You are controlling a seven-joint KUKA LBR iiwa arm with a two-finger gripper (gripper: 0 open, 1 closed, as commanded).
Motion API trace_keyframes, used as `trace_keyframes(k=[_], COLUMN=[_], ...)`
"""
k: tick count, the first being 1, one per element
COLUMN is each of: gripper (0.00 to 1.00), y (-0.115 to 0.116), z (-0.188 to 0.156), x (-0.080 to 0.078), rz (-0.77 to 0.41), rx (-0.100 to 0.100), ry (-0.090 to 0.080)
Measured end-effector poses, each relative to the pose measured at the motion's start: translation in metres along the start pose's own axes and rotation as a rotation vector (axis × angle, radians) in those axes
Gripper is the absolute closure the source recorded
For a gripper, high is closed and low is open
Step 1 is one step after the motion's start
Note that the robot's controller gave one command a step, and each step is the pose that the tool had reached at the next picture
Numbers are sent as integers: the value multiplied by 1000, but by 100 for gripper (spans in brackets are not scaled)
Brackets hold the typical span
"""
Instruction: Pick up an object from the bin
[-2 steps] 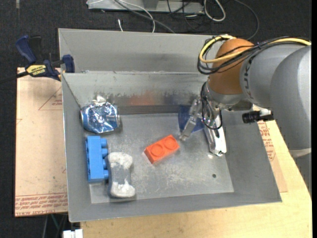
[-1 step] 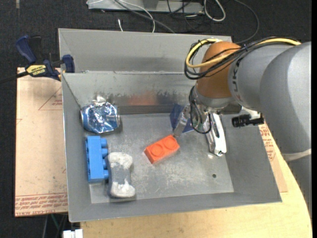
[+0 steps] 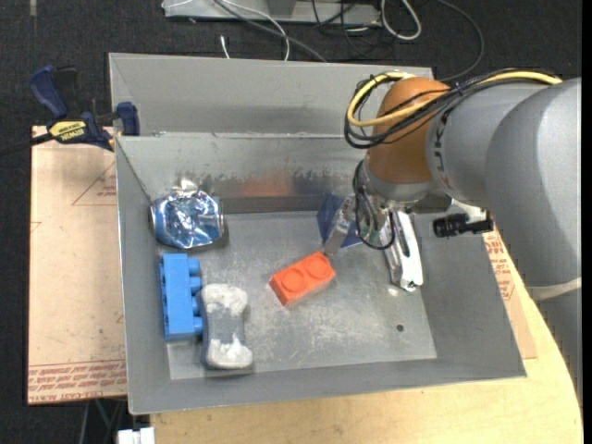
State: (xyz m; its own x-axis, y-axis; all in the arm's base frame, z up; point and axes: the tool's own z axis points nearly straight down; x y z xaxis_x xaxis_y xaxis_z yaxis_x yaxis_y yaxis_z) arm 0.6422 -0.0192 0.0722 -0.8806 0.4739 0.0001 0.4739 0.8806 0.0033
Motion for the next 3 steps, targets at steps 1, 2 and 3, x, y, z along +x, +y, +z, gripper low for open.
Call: trace_keyframes(k=[1, 2, 3], gripper=[100, 100, 100], y=[0, 0, 0], z=[-2, -28, -45], x=[1, 1, 0], rz=[-2, -3, -3], rx=[2, 1, -2], ry=[2, 2, -3])
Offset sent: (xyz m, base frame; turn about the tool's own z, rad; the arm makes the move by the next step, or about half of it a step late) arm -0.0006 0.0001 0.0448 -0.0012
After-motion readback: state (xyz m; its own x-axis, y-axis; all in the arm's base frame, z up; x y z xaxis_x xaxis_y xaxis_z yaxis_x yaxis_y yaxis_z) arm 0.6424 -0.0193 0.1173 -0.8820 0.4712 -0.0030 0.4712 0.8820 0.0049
